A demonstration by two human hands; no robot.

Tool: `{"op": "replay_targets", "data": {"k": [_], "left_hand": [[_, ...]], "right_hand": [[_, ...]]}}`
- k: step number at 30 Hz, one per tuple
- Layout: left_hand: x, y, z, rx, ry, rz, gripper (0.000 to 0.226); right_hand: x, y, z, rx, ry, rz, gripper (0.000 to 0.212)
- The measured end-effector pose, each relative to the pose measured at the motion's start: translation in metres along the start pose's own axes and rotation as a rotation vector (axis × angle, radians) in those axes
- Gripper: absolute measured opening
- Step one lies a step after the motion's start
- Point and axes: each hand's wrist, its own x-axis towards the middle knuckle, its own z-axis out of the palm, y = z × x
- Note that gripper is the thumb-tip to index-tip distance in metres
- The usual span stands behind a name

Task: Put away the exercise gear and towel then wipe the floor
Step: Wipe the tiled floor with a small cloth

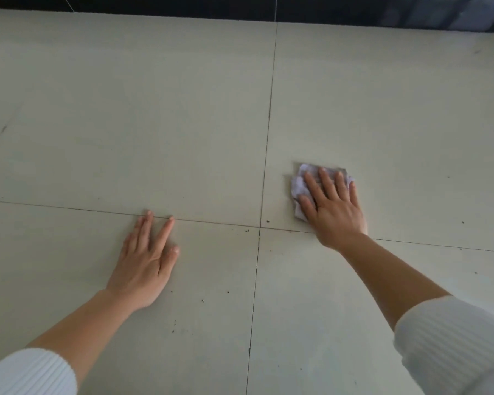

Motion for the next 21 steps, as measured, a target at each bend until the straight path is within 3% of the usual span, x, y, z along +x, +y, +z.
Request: {"op": "replay_targets", "data": {"k": [3,6,10,14,18,21], "left_hand": [[0.003,-0.003,-0.005,-0.021,0.013,0.036,0.08],[0.005,-0.01,-0.008,-0.037,0.019,0.063,0.075],[0.005,-0.013,-0.015,-0.178,0.06,0.074,0.067],[0.015,-0.025,-0.023,-0.171,0.254,-0.034,0.061],[0.021,-0.044,-0.009,-0.109,0.189,-0.193,0.072],[0.02,-0.043,0.003,-0.088,0.209,-0.231,0.073]], "right_hand": [[0.011,-0.022,0.001,0.139,0.022,0.162,0.057],[0.019,-0.064,0.004,0.182,0.057,0.135,0.055],[0.001,-0.133,0.01,0.11,0.028,-0.196,0.054],[-0.046,-0.18,0.025,-0.001,-0.047,-0.583,0.056],[-0.08,-0.173,0.044,-0.063,-0.09,-0.947,0.054],[-0.081,-0.147,0.048,-0.12,-0.059,-1.016,0.051]]}}
